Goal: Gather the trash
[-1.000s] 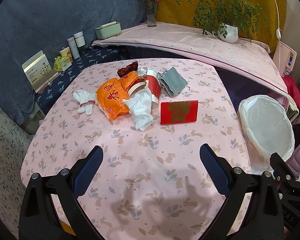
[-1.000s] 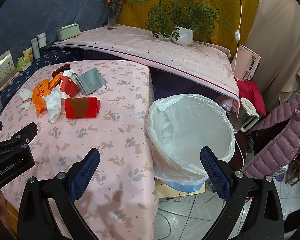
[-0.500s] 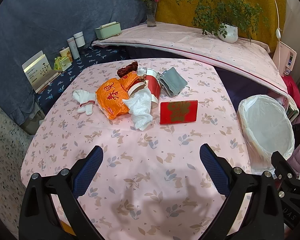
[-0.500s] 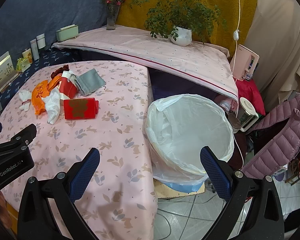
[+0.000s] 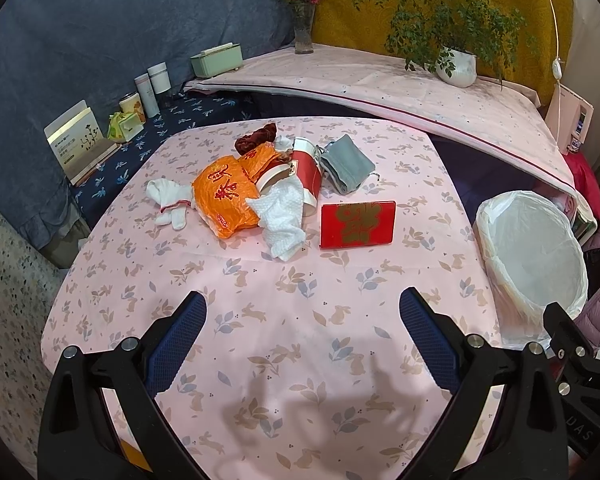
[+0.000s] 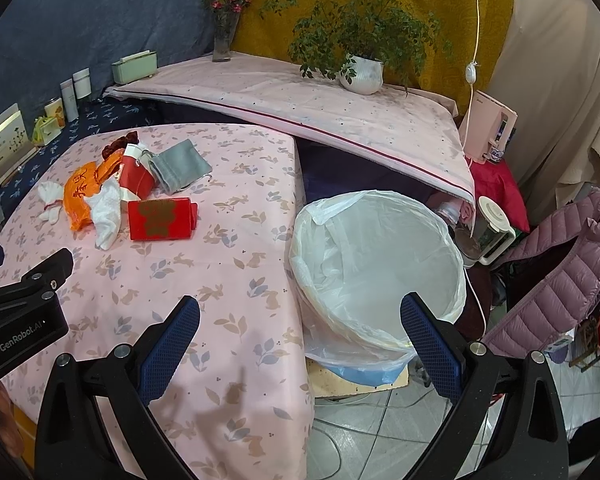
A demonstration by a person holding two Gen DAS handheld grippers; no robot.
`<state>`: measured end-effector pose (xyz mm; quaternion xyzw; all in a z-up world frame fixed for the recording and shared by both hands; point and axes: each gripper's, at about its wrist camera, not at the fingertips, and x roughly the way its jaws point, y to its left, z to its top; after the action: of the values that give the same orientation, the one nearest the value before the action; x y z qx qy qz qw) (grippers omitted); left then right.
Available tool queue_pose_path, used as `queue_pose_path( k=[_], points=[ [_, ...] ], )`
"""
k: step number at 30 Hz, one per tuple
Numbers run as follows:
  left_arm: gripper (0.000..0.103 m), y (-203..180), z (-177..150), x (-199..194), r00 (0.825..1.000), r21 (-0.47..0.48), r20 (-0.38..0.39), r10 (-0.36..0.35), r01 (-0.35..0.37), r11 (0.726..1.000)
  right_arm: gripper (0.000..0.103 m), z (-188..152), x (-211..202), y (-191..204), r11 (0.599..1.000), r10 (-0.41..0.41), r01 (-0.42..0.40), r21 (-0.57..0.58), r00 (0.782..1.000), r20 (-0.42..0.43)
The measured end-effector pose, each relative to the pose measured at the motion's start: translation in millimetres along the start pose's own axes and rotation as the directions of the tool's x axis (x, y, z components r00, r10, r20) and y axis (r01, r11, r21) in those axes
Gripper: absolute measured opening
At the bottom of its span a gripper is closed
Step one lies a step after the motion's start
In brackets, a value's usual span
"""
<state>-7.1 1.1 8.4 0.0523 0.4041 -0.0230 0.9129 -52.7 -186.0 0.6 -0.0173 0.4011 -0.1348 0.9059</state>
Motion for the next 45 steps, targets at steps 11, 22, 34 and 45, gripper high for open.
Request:
queue_pose_path(
  k=[11, 22, 34, 45],
  points=[
    [0.093, -0.8, -0.2, -1.1, 1.000, 0.000, 0.000, -0.001, 0.001, 1.000, 0.096, 6.9, -3.2, -5.8, 1.000, -0.002, 0.002, 0.006, 1.000, 0.002],
    [0.094, 1.6, 2.8, 5.5, 1.000, 0.006, -0.015, -0.007, 0.008, 1.000, 0.096, 4.8, 1.9, -7.5, 1.000, -0.003, 0.003, 0.018, 1.000, 0.004],
    [0.094, 33.9, 9.5, 28.7, 1.000, -0.044, -0.025, 0.001, -0.002, 0.999, 0.096, 13.7, 12.6, 5.2, 0.999, 0.018, -0.019, 0.028, 1.000, 0.022],
    [0.094, 74.2, 26.4, 62.8, 1.000, -0.108, -0.025, 0.010, -0.013, 0.994, 0.096, 31.2, 40.7, 34.8, 0.995, 0.096, -0.096, 0.005, 0.995, 0.013]
  ],
)
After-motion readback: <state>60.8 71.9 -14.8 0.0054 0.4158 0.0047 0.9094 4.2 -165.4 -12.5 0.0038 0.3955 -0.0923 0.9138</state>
